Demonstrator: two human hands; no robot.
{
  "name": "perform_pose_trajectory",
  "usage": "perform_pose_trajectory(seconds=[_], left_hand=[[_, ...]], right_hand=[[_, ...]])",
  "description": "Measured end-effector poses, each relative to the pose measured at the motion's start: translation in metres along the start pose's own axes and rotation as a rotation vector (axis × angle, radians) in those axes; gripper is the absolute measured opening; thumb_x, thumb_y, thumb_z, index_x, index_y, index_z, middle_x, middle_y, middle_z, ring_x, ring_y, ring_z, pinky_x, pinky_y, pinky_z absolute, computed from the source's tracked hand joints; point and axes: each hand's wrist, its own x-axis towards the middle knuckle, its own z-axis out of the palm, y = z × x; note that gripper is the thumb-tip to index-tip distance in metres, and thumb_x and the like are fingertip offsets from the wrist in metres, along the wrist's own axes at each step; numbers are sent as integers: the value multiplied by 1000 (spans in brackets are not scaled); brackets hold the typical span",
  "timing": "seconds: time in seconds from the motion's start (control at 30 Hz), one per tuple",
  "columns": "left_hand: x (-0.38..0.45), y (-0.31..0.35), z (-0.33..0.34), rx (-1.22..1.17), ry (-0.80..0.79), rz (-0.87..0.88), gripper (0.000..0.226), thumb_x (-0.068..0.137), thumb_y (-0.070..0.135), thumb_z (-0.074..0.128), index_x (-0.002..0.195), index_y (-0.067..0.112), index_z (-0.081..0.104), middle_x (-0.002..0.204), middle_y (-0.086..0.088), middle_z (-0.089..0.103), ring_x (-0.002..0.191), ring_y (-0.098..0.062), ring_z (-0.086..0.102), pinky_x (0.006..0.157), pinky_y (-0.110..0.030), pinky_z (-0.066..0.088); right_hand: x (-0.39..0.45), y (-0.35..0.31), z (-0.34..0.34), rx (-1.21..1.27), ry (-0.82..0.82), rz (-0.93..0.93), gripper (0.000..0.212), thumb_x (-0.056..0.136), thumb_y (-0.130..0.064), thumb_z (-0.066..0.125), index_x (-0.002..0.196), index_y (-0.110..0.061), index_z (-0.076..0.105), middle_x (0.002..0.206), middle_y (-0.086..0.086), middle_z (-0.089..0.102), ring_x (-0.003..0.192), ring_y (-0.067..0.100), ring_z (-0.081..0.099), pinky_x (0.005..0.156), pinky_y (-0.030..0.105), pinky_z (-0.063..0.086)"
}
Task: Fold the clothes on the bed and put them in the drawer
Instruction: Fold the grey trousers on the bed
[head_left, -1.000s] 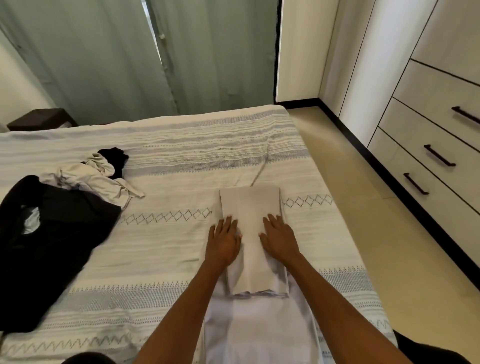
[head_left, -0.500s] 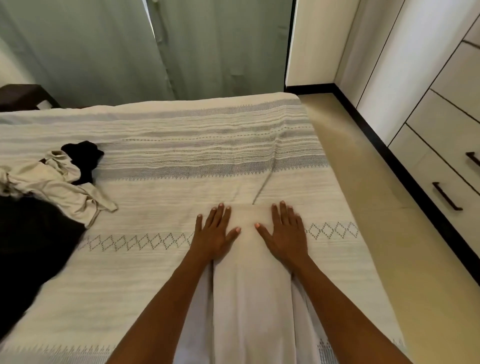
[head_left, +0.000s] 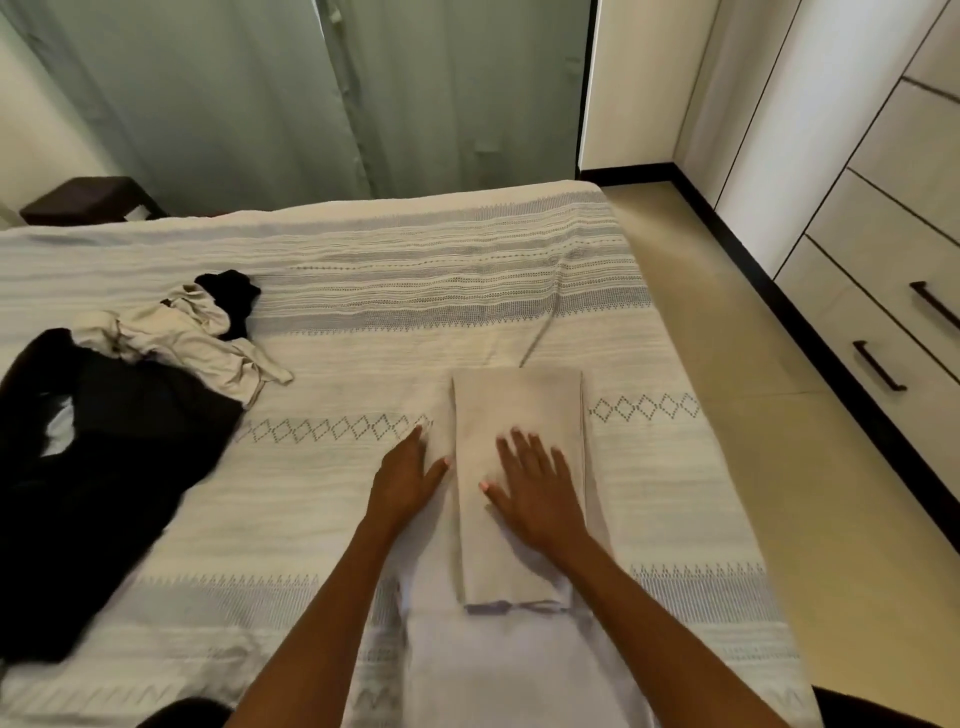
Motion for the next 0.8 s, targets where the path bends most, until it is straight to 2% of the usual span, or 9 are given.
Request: perform_pose_trajectory(seconds=[0.17,0.27,0.33,0.4,0.47,0.57,0.67,0.73,0.8], left_hand=[[-75,-28,-5,111,0,-215,71,82,74,55,128,20,57,121,-5,63,112,-30,60,91,-41,48],[-112,-34,-6,-56,-73,-277,63,79,69,65,116,18,62,105,3,66,99,-22,65,80,-33,50],[-120,-30,-6,-210,-117,-298,49,82,52,72,111,13,71,100,-2,72,93,-22,69,74,-28,49],[-125,-26,-7,-327,-138,-347,36,83,34,76,104,5,73,96,-9,73,90,-26,69,74,-28,50],[-128,-16,-9,-474,-136,-439,40,78,26,78,107,-1,71,99,-14,72,90,-29,69,80,-37,57],[-139,9,-8,-521,-3,-424,40,78,30,71,105,2,68,101,-14,70,92,-30,66,79,-35,54],[-163,44,1,-505,121,-266,34,90,26,64,118,7,60,106,-6,64,94,-23,60,79,-30,47],[-177,59,16,-450,68,-93,32,93,30,59,121,14,63,116,-5,66,102,-23,62,85,-31,48],[-187,59,33,-97,-73,100,32,93,41,50,115,23,66,124,-2,65,109,-25,61,91,-35,47]], right_hand=[[-76,-64,17,7,-134,-59,68,100,-61,28,152,-19,41,160,8,35,147,31,33,115,56,29],[-115,-84,22,71,-240,-106,87,95,-71,7,161,-14,7,167,8,-4,155,24,-2,125,48,2],[-126,-87,17,171,-236,-105,102,83,-79,-6,160,-11,-3,167,8,-10,154,20,-9,126,40,-3],[-140,-88,4,242,-195,-88,109,78,-82,-7,160,-10,0,168,7,-4,155,19,-4,125,34,-3],[-153,-79,-7,284,-147,-39,103,83,-79,3,160,-11,10,168,5,7,155,20,4,123,33,2],[-176,-51,-10,258,21,-10,72,99,-60,37,149,-8,44,155,13,42,147,32,34,119,45,29],[-196,-26,-13,184,221,-43,38,89,-29,61,120,-10,70,123,10,69,119,31,62,105,41,47],[-210,-19,-21,176,269,-46,30,89,-27,58,112,-16,73,113,2,72,108,20,62,96,35,52],[-225,-10,-21,158,271,-27,29,90,-28,54,107,-16,74,111,2,71,103,21,62,87,37,56]])
